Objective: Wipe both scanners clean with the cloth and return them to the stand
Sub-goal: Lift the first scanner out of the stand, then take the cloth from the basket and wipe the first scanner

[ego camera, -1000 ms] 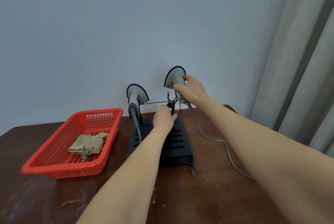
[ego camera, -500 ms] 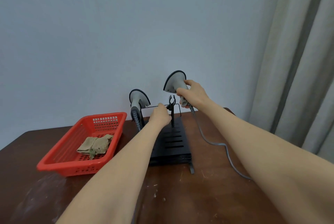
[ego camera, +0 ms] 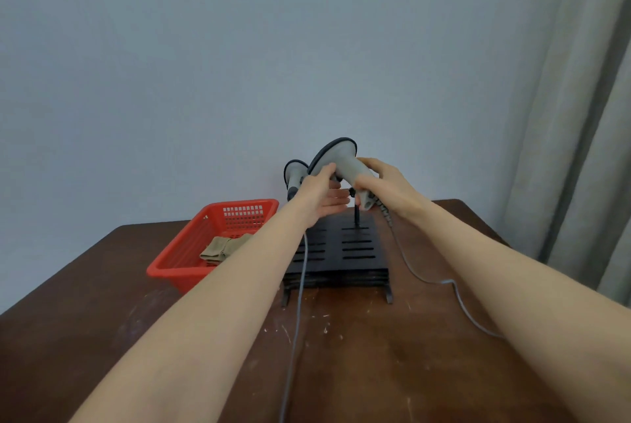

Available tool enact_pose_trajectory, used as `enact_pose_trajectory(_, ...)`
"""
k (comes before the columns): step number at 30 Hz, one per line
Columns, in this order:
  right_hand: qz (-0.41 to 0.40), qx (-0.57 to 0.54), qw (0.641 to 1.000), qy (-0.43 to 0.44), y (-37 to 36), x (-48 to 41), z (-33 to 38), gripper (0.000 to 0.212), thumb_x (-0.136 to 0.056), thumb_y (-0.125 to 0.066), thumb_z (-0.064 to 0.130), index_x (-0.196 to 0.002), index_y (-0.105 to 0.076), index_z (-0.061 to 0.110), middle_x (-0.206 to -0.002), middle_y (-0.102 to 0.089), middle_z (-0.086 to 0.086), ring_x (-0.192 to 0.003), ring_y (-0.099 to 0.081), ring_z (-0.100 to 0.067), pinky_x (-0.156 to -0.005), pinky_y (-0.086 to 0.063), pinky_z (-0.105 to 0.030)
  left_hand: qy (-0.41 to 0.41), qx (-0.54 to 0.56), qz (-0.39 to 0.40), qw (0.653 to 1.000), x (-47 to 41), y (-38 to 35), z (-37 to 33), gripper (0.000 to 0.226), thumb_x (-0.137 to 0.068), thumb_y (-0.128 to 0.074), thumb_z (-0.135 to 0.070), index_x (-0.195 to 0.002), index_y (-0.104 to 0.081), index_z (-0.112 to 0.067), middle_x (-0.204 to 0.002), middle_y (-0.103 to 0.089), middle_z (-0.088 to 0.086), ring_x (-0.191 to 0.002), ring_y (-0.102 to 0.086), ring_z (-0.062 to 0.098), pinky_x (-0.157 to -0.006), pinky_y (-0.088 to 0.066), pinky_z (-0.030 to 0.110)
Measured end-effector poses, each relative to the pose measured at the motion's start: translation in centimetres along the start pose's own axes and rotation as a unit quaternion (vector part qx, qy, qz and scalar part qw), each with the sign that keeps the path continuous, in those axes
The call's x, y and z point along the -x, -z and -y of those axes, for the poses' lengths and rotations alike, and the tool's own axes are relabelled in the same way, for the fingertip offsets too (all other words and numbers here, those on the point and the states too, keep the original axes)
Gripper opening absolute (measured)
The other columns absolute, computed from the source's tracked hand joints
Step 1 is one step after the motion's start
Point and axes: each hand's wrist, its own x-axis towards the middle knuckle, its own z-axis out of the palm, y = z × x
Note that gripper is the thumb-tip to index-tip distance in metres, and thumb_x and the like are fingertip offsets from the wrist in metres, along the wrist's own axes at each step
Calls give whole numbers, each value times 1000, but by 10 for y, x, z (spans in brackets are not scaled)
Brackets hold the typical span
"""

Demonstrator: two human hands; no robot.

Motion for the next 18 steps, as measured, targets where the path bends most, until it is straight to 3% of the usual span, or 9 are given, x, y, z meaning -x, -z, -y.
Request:
enact_pose_trajectory(3, 35, -20, 999, 8, -10, 8, -3, 60, -72, -57, 21, -131, -49, 18, -78, -66, -11, -65, -63, -18, -60, -53, -30, 9, 82, 10, 997, 11, 6, 5, 41, -96, -51, -36, -113, -53, 1, -101, -67, 21, -91, -68, 31, -81, -57, 40)
enact_pose_trajectory(6, 62, -31, 998, 1, -17, 13, -6, 51, -83, -53, 9, -133, -45, 19, -69, -65, -11, -62, -62, -19, -57, -50, -26, 3, 130, 0, 992, 21, 11, 8, 29, -97, -52, -29, -107, -52, -3, -92, -66, 19, -84, -68, 28, -75, -57, 36)
enact_pose_trajectory(11, 101, -76, 991, -47, -22, 14, -10, 45, -85, -53, 6, -127, -44, 20, -95, -67, -17, -64, -67, -22, -61, -54, -32, -29, 124, -12, 992, 33, 18, 16, 22, -97, -53, -24, -108, -56, -5, -96, -67, 15, -79, -68, 24, -69, -59, 32)
enact_pose_trajectory(14, 104, -116, 984, -82, -27, 12, -3, 29, -89, -61, 21, -114, -49, 10, -85, -69, -15, -60, -66, -20, -54, -55, -28, -30, 100, -8, 995, 37, 21, 21, 17, -96, -55, -26, -100, -60, -10, -100, -68, 12, -82, -69, 22, -77, -58, 34)
enact_pose_trajectory(18, 98, -144, 975, -137, -32, 6, 3, 40, -87, -63, 40, -99, -59, 2, -72, -67, -12, -54, -63, -15, -51, -55, -25, -37, 77, 20, 996, 39, 22, 28, 29, -91, -62, -32, -106, -64, -7, -99, -69, 12, -78, -67, 19, -85, -57, 35)
